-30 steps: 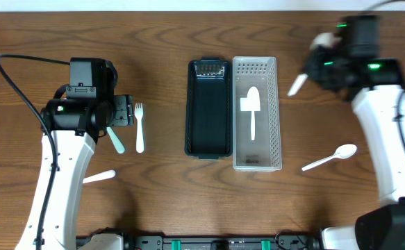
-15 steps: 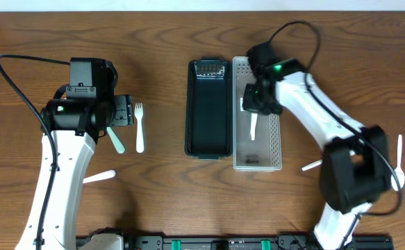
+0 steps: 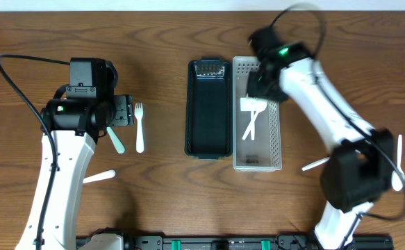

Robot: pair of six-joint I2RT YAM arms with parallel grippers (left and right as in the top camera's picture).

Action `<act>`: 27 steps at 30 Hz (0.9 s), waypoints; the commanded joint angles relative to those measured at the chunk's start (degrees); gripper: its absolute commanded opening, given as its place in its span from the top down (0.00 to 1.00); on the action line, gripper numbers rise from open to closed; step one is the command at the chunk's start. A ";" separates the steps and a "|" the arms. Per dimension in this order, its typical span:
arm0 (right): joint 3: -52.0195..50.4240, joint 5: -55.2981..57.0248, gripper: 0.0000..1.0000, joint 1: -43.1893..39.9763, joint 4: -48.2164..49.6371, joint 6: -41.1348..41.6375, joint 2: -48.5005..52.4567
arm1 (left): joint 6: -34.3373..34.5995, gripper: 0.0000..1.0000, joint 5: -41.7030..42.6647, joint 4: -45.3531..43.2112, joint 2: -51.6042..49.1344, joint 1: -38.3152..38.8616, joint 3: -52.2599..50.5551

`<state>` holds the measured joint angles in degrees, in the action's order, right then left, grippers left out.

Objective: Pack container
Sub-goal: 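Place the held spoon into the white tray with the right gripper, then grasp the lower white spoon near the tray with the right gripper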

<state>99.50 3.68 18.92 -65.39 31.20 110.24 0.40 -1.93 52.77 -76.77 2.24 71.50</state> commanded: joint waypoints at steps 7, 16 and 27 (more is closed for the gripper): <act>5.66 6.10 0.42 -18.23 -12.68 14.25 -15.43 | 0.33 0.27 -0.68 0.35 -0.39 -0.31 1.03; -12.76 1.14 0.36 -27.30 -8.81 16.98 -15.78 | 0.33 0.26 -0.66 0.33 -0.39 -0.31 1.03; -36.83 0.42 0.30 -28.68 13.35 12.44 -15.74 | 0.35 0.26 -0.68 0.37 -0.39 -0.31 1.03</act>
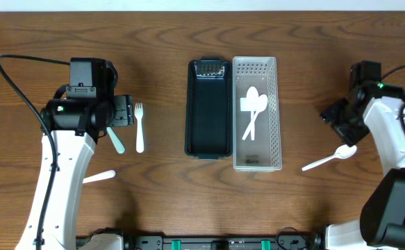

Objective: Pack container
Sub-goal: 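Grasp the lower white spoon near the tray with the right gripper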

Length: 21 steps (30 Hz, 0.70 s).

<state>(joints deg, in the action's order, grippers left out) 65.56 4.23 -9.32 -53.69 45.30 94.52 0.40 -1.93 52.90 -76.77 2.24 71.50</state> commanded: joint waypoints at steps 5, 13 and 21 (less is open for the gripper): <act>-9.66 -0.15 0.29 -0.44 8.02 -1.62 0.00 | 0.35 0.26 -0.66 0.44 -0.39 -0.31 1.03; -17.35 0.09 0.28 -0.52 15.21 -1.62 0.00 | 0.35 0.26 -0.68 1.07 -0.39 -0.31 1.03; -19.28 0.28 0.27 -0.52 17.07 -1.64 0.00 | 0.35 0.26 -0.68 1.09 -0.39 -0.31 1.03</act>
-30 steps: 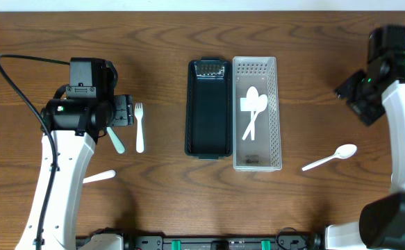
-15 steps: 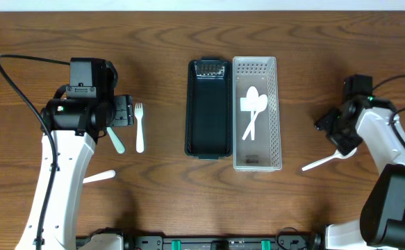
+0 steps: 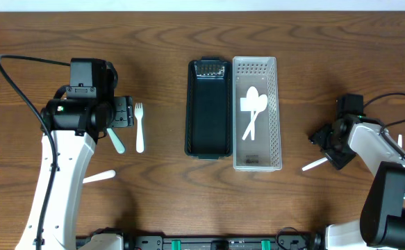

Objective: Pack container
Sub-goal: 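Grasp the lower white spoon near the tray with the right gripper, then drop the spoon into the white tray with the right gripper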

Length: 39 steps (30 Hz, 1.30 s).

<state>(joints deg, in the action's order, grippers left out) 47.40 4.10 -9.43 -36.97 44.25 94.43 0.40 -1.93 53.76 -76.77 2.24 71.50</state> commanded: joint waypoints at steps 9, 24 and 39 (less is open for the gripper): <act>-1.14 0.37 0.79 -0.39 0.31 -0.59 0.09 | 0.35 0.26 -0.68 1.09 -0.39 -0.31 1.03; 12.55 -7.30 0.99 3.67 -6.73 -3.80 -3.76 | 0.35 0.26 -0.66 1.25 -0.39 -0.31 1.03; 33.33 -1.75 0.99 29.62 -13.40 -9.99 -2.97 | 0.35 0.26 -0.68 1.27 -0.39 -0.31 1.03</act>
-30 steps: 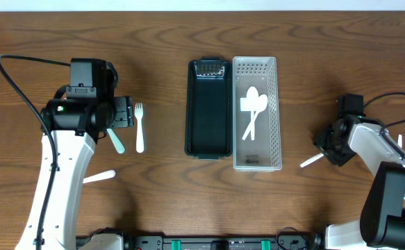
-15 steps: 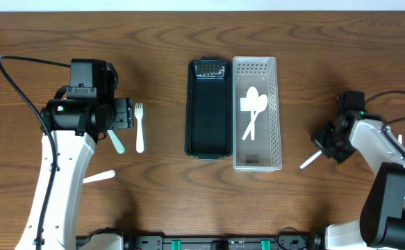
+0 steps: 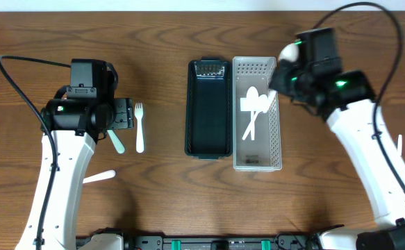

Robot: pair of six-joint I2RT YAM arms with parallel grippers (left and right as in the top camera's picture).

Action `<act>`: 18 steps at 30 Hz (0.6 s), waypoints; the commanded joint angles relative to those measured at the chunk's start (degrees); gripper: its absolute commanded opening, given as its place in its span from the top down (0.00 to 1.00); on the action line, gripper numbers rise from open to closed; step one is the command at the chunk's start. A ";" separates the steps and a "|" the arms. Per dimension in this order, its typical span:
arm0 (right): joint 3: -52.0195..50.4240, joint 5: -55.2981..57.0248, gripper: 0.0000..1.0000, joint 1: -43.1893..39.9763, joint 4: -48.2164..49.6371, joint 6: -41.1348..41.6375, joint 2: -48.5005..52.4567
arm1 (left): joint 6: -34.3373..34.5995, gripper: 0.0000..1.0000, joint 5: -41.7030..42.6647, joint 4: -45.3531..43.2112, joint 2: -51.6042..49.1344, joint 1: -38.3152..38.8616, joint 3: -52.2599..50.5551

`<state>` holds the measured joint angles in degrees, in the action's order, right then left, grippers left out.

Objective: Pack container
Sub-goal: 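Drop the spoon into the white tray with the right gripper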

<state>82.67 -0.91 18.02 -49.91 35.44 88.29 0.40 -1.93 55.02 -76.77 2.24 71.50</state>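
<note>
A white slotted tray [image 3: 274, 149] holds two white spoons [image 3: 252, 111]. A black container [image 3: 208, 111] stands empty right beside it on the left. My right gripper [image 3: 277, 82] hovers over the tray's upper right rim and appears shut on a white spoon [image 3: 266, 104] that the arm mostly covers. My left gripper [image 3: 123, 113] is open above the table on the left. It stands next to a white fork [image 3: 139, 126] and a pale green utensil [image 3: 115, 140].
Another white utensil [image 3: 98, 176] lies near the left arm's base. A thin white utensil [image 3: 399, 148] lies at the far right edge. The right arm stretches diagonally over the table's right side.
My right gripper was down at the white spoon on the table to the right of the tray. Now it is up at the tray's top right, and that spoon is gone from the table.
My right gripper was first over the tray, where two spoons lay. Then it was out at the right above a loose spoon, then down beside that spoon. Now it is back at the tray. The left arm has stayed still throughout.
</note>
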 commanded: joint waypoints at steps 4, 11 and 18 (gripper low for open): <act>-4.52 3.19 0.99 4.39 -0.81 -1.18 9.25 | 0.35 0.26 -0.66 0.00 -0.39 -0.31 1.03; -4.85 2.82 0.80 5.68 0.07 -1.29 17.81 | 0.35 0.26 -0.68 0.00 -0.39 -0.31 1.03; -1.33 3.06 0.69 4.68 -1.22 -5.66 15.93 | 0.33 0.26 -0.68 -0.02 -0.39 -0.31 1.03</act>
<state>78.08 1.17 23.07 -50.37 32.75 106.76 0.40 -1.93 55.05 -76.77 2.24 71.50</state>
